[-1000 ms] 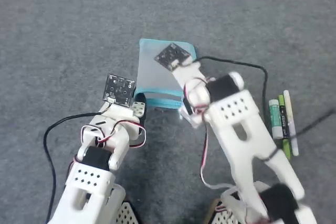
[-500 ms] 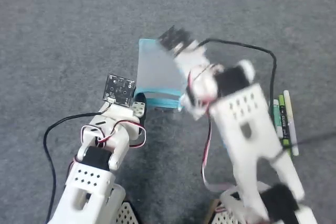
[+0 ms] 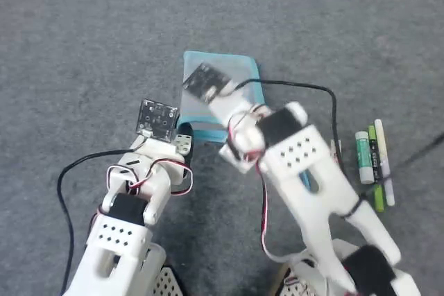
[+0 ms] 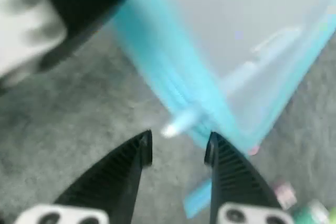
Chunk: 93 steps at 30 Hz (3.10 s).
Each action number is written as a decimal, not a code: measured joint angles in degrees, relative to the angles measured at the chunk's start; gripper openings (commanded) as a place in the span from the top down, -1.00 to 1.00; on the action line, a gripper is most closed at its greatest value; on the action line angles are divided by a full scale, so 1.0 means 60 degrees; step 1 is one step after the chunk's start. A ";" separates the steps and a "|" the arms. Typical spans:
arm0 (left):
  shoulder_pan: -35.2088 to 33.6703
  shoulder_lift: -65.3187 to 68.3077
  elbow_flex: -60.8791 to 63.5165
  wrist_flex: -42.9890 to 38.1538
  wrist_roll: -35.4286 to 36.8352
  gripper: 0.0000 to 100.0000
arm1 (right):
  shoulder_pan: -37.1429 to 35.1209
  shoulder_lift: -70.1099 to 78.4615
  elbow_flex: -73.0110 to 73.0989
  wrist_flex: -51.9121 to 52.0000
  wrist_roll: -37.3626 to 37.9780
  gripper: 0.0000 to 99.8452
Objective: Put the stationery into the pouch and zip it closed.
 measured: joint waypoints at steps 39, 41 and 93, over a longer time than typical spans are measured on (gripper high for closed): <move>-0.0029 -0.0015 0.0322 0.0000 -0.0044 0.98 | 0.9861 -0.1538 0.3619 -0.0073 0.5509 0.68; -0.0029 -0.0015 0.0322 0.0000 -0.0044 0.98 | 1.0066 -0.1495 0.3736 -0.0425 0.5538 0.68; -0.0029 -0.0015 0.0322 0.0000 -0.0044 0.98 | 0.5875 -0.1656 0.0000 0.3033 0.2769 0.99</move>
